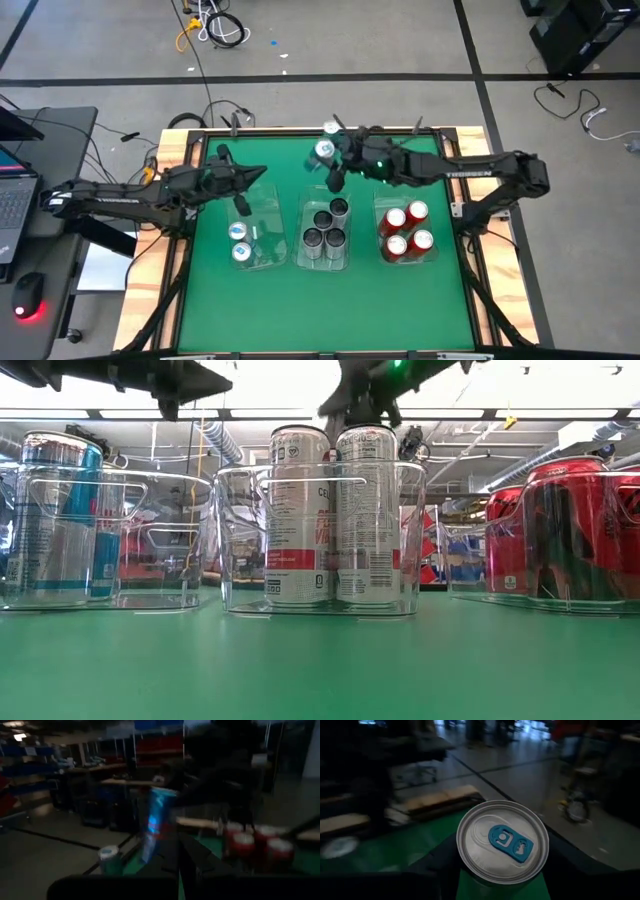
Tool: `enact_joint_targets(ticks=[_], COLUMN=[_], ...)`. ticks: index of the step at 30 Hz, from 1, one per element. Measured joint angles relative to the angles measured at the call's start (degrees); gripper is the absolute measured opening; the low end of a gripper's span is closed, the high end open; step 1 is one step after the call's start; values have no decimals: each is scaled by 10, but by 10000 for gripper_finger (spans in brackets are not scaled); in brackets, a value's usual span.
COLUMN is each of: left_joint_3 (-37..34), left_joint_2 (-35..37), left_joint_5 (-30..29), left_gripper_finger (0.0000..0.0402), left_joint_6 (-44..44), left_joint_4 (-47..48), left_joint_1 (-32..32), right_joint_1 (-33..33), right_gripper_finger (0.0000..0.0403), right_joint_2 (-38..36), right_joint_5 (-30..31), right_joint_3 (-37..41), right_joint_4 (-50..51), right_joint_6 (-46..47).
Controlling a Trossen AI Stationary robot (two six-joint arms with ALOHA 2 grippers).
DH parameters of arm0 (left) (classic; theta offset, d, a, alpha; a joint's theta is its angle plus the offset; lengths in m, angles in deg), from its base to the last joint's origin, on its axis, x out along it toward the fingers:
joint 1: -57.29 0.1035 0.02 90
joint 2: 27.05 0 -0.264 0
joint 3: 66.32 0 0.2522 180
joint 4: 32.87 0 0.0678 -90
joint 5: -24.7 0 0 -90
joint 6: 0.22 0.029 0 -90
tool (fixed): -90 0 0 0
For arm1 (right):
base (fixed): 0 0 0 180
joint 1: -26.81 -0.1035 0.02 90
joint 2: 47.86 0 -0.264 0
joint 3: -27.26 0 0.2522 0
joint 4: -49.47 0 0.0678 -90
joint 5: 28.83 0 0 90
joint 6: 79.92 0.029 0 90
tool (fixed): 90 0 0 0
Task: Sort soda cans
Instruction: Put the bottom blue soda can into the left transparent bin
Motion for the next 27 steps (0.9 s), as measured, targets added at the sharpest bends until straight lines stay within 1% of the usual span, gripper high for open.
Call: enact_joint_targets(ticks=[5, 10, 19, 23, 27], left_joint_3=[0, 0, 0, 0, 0], left_joint_2=[28, 59, 88, 93, 94], left_joint_5=[-10, -12, -20, -20, -20], left_gripper_finger=[5, 5, 5, 5, 5], left_joint_6=[-1, 3, 17, 19, 20], left_joint_4=[-18, -11, 4, 6, 7], left_joint_1=[0, 0, 0, 0, 0], right_joint_1=[-63, -111, -153, -166, -176], right_gripper_finger=[211, 211, 211, 211, 211], right_joint_2=[4, 50, 170, 216, 254], right_joint_5=[-3, -22, -73, -86, -93], right_joint_3=[-38, -108, -246, -290, -310], right_joint_4=[0, 18, 95, 125, 143], right_joint_6=[0, -2, -3, 5, 17])
